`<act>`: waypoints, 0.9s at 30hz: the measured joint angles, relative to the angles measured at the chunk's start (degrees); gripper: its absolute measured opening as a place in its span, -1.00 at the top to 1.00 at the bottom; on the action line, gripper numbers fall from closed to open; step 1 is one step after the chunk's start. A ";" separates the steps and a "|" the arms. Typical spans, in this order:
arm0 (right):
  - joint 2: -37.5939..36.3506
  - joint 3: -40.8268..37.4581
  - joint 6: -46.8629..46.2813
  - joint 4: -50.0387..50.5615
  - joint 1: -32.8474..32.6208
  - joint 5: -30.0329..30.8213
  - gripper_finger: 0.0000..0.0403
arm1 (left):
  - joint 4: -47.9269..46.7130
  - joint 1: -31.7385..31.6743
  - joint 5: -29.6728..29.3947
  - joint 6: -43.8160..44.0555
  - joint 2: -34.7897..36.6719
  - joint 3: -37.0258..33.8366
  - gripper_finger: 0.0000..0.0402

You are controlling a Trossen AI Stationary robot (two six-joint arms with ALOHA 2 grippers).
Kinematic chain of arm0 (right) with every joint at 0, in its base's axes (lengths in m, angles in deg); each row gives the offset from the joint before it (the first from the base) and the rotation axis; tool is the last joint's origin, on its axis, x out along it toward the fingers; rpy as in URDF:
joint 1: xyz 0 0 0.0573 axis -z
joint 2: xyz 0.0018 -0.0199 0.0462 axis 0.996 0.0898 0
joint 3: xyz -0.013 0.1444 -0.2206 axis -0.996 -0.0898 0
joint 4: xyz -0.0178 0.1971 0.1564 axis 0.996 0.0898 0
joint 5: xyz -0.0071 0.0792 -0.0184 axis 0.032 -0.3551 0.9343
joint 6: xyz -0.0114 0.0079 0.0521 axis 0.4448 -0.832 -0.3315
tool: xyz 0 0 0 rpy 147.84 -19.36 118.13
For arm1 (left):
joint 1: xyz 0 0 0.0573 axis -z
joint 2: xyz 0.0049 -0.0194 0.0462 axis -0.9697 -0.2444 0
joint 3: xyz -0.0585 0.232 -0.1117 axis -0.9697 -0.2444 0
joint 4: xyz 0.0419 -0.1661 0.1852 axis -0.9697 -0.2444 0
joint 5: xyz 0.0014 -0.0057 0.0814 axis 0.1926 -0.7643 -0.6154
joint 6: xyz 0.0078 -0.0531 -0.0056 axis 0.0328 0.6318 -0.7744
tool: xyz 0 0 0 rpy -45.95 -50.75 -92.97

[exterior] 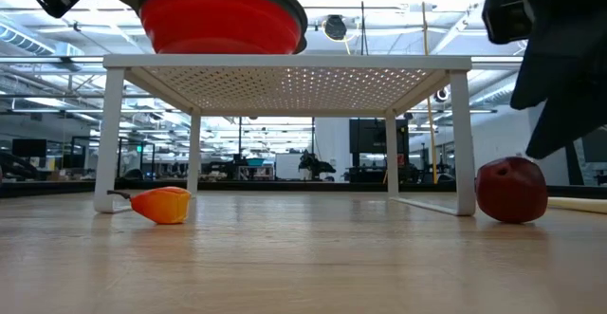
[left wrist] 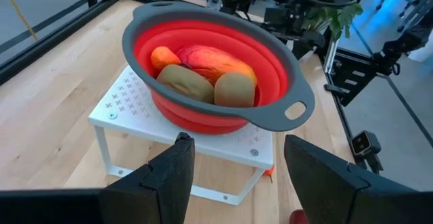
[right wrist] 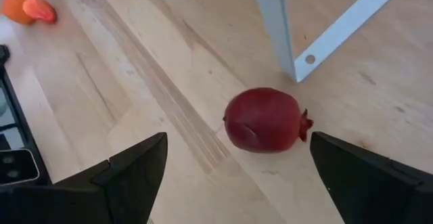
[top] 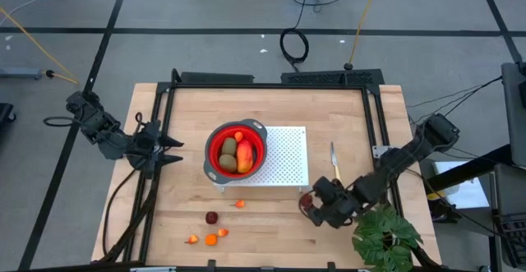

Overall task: Pick & Place Fruit
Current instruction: Put the red pomegranate into the red strainer bowl on the shelf

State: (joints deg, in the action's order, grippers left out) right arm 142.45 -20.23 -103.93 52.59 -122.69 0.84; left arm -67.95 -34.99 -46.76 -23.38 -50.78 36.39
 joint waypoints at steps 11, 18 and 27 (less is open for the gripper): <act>2.30 0.02 0.74 1.44 -1.65 7.15 -0.77 | 0.01 -0.01 0.07 0.89 0.00 0.00 -0.14; 4.19 0.04 2.44 0.84 -1.55 7.62 -0.77 | 0.02 -0.02 0.11 2.30 0.00 0.00 -0.14; 7.42 0.04 2.51 0.06 -1.49 7.75 -0.77 | 0.02 0.00 0.13 3.56 0.00 0.00 -0.14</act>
State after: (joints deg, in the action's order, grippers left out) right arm 149.87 -20.19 -101.42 52.64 -124.18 8.59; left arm -67.93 -34.99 -46.63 -19.82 -50.78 36.39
